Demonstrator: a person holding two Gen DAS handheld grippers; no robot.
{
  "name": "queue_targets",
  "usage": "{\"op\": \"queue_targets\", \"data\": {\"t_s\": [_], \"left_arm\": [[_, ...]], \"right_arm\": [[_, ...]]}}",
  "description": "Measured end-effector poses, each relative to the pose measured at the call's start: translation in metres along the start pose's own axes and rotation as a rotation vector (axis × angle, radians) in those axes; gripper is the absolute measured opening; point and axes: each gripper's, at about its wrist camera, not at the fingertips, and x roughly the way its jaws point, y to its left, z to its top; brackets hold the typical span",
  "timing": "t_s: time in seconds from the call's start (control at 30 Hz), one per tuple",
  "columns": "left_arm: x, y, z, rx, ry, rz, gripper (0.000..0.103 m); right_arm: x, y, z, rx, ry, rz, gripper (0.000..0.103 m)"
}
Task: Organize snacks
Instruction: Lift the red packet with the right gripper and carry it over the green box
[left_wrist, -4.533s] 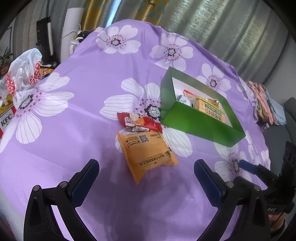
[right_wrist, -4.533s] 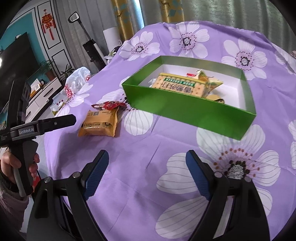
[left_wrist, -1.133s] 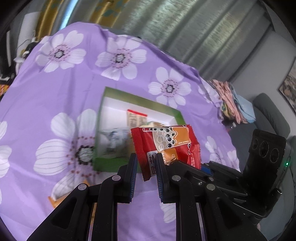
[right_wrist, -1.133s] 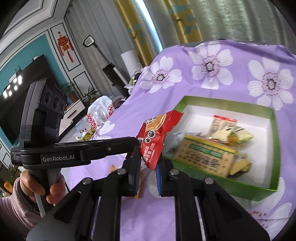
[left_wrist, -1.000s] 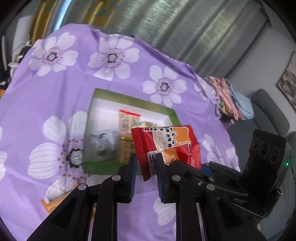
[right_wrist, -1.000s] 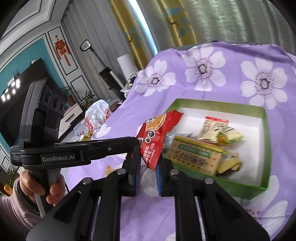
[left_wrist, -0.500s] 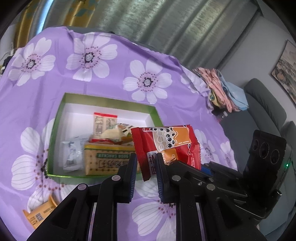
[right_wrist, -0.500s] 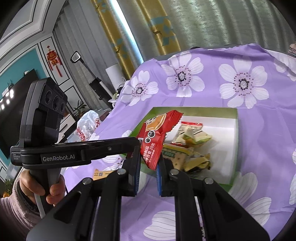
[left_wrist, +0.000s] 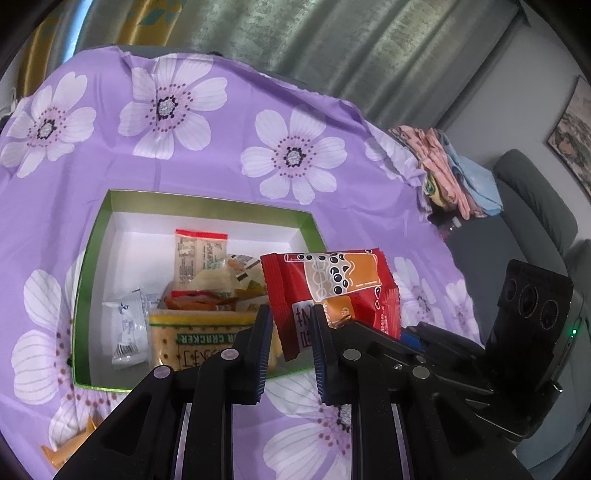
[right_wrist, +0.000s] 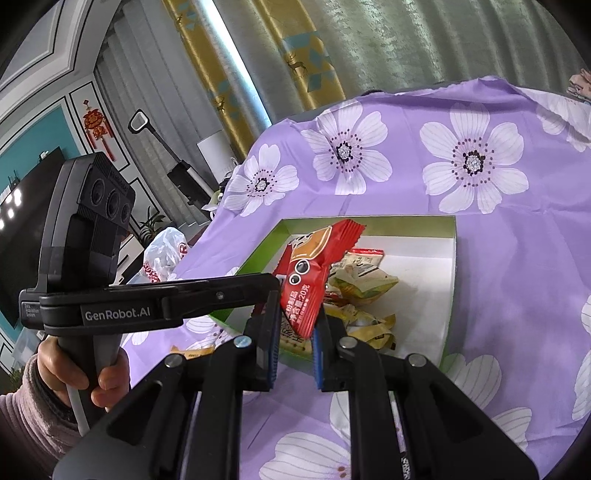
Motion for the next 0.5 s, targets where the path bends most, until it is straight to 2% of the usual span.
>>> {"op": "queue_targets", "data": {"t_s": [0.5], "left_arm": [[0.023,0.025,0.005,-0.034,0.032,0.024,0.019]], "right_arm": [[0.032,-0.014,0.002,0.026,0.041,0.013,0.015]]}}
